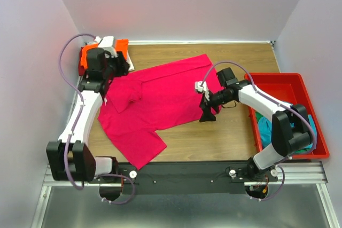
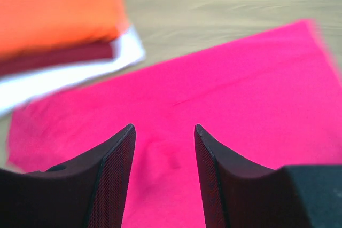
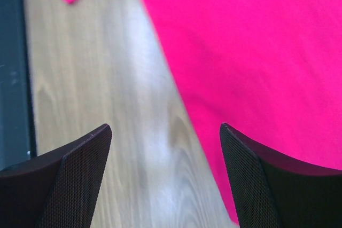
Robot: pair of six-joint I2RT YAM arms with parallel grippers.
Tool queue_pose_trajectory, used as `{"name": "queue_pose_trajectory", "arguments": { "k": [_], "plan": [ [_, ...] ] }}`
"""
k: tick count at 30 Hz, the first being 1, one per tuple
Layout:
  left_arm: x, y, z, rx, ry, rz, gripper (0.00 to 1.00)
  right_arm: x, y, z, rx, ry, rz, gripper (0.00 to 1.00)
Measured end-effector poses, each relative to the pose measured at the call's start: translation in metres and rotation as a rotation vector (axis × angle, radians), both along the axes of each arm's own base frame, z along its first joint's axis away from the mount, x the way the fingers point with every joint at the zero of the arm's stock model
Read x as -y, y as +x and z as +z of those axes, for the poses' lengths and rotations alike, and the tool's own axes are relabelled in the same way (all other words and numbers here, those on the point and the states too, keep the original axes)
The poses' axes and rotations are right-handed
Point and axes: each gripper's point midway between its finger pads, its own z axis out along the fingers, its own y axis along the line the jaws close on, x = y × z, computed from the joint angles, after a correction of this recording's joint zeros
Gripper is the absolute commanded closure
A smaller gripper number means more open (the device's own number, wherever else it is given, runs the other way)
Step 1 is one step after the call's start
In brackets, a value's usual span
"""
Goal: Fold and stack the t-shirts
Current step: Fold the tshirt
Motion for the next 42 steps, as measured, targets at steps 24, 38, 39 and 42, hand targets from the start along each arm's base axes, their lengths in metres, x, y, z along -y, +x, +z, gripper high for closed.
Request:
{"name": "queue_pose_trajectory", "arguments": {
  "k": [24, 38, 39, 42],
  "plan": [
    [0.026, -0.096, 0.097, 0.326, 0.090, -0.144, 0.17, -0.005, 0.155, -0.073, -0.061, -0.329, -0.521, 0.78],
    [0.102, -0.114, 0.076, 0.349, 0.110, -0.508, 0.19, 0.063, 0.224, -0.072, -0.069, -0.336, -0.725, 0.48],
    [0.111, -0.118, 0.076, 0.357, 0.117, -0.548, 0.19, 0.062, 0.220, -0.071, -0.077, -0.330, -0.700, 0.41],
    [0.144, -0.134, 0.070, 0.365, 0.154, -0.675, 0.23, 0.050, 0.201, -0.064, -0.128, -0.289, -0.607, 0.37]
  ]
}}
